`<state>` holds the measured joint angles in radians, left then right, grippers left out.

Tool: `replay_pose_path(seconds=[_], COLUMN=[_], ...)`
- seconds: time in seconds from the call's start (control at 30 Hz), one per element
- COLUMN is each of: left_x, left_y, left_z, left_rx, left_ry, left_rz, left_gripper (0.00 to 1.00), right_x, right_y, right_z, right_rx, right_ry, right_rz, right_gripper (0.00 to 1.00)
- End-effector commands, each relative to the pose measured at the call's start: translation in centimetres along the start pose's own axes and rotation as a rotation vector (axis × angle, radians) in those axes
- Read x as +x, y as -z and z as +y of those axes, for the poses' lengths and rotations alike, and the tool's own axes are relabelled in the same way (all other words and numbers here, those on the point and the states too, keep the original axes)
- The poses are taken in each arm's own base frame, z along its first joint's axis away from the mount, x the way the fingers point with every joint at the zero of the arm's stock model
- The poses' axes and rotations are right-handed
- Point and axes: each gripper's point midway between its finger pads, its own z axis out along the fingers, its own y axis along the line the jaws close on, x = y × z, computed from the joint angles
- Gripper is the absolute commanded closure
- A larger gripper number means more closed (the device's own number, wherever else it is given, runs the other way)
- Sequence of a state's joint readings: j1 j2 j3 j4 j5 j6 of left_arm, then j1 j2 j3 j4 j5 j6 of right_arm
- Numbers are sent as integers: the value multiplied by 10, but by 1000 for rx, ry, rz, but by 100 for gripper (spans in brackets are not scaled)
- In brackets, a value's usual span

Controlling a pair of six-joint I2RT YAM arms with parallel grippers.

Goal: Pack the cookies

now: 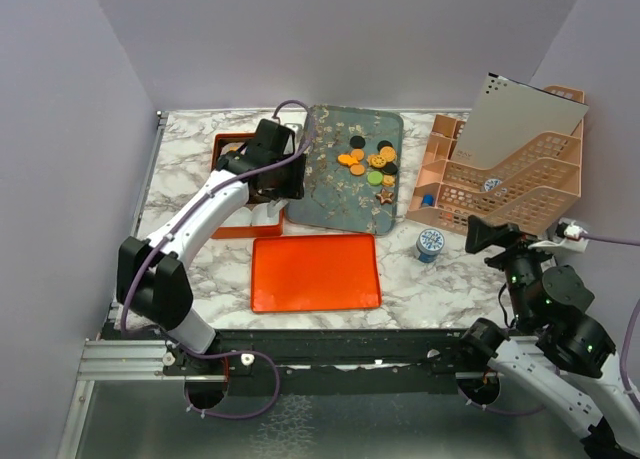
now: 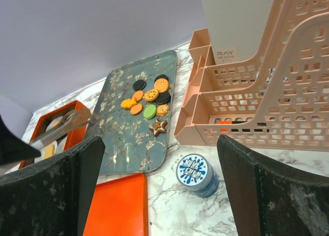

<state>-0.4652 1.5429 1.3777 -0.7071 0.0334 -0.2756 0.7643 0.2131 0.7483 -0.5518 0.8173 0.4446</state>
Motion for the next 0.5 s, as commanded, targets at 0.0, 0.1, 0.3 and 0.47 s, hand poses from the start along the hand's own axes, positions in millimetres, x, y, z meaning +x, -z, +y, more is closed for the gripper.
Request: replay_pose_path(seconds=[0.0, 0.1, 0.3, 0.47], left_x=[-34, -41, -48, -51], left_y=[-7, -17, -42, -62], left_z=[-23, -30, -32, -26], left_rx=[108, 147, 196, 224], left_ry=[-85, -153, -325, -437], left_rz=[-55, -46, -22, -8], left_gripper=[49, 48, 46, 45], right_x=[14, 22, 31, 46], right_y=[-9, -13, -17, -21], right_z=[20, 27, 43, 55], right_rx=[-64, -83, -141, -188], right_ry=[4, 19, 29, 19], right_rz=[36, 57, 84, 122], right_gripper=[0, 0, 0, 0])
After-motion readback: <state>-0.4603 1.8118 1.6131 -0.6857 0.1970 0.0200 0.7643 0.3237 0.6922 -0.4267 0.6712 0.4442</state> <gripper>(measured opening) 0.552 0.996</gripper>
